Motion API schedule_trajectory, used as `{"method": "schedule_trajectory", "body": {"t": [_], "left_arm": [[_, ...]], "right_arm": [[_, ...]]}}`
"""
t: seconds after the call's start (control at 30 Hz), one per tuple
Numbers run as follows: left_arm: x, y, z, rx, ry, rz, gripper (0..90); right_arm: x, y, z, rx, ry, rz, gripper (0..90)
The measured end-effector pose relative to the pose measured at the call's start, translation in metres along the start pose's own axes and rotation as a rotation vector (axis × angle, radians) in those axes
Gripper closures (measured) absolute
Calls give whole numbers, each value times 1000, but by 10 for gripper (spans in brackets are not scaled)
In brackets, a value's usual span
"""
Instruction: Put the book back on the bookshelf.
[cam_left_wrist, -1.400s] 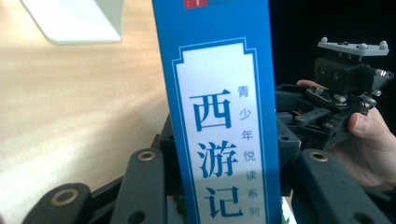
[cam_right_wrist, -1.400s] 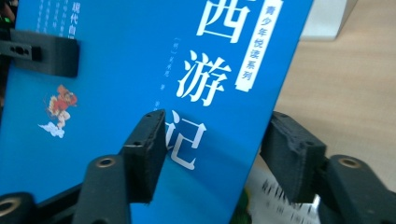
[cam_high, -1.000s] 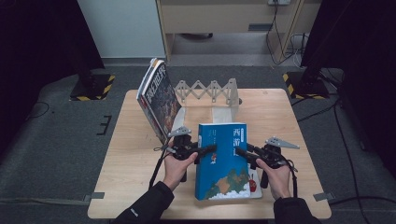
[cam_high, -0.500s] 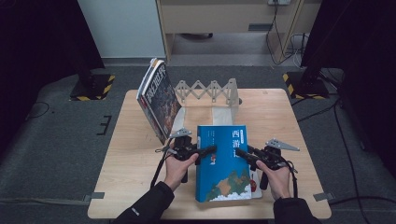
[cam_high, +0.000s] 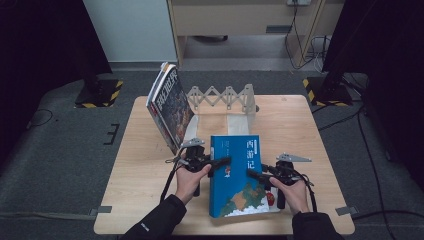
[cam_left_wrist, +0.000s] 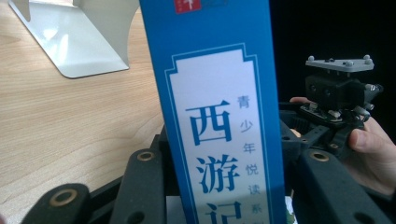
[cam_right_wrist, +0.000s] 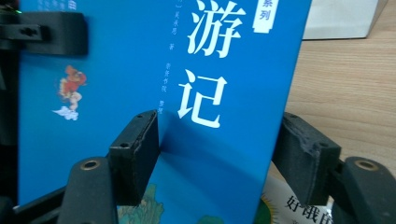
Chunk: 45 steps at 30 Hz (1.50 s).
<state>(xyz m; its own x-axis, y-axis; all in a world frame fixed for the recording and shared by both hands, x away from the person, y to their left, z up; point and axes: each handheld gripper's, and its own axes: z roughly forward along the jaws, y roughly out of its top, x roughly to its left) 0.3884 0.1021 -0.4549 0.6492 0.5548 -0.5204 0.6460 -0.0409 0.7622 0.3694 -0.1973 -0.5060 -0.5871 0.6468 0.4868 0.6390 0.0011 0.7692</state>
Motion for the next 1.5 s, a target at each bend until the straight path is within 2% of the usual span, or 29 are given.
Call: {"method": "schedule_trajectory", "body": {"t": [0.13, 0.27, 0.4, 0.5, 0.53, 0.6, 1.1, 1.2, 1.3, 1.37, 1.5], "left_arm": [[-1, -2, 2, -11, 13, 13, 575], [0, -5, 3, -11, 25, 17, 560], [-1, -8, 10, 7, 38, 22, 522], [2, -11, 15, 6, -13, -51, 494], [2, -11, 14, 1, -21, -61, 497], [2, -10, 14, 1, -22, -64, 511], [0, -9, 18, -4, 10, -88, 522], [0, -8, 17, -5, 5, -94, 540], [1, -3, 12, -7, 2, -123, 586], [1, 3, 6, -5, 1, -108, 600], [-6, 10, -1, -1, -11, -79, 605]], "right_arm": [[-1, 1, -1, 5, -5, -4, 385], [0, 2, 0, 13, -17, -10, 390], [0, 1, 0, 29, -11, -20, 398], [3, 2, 0, 36, 7, -31, 413], [4, 3, 0, 34, 13, -29, 415], [5, 3, 0, 31, 15, -43, 415], [5, 4, 1, 37, 11, -46, 416], [6, 5, 0, 35, 11, -47, 416], [8, 6, 0, 28, 15, -56, 416], [10, 8, 0, 16, 20, -85, 417], [12, 9, 0, -17, 47, -97, 404]]}}
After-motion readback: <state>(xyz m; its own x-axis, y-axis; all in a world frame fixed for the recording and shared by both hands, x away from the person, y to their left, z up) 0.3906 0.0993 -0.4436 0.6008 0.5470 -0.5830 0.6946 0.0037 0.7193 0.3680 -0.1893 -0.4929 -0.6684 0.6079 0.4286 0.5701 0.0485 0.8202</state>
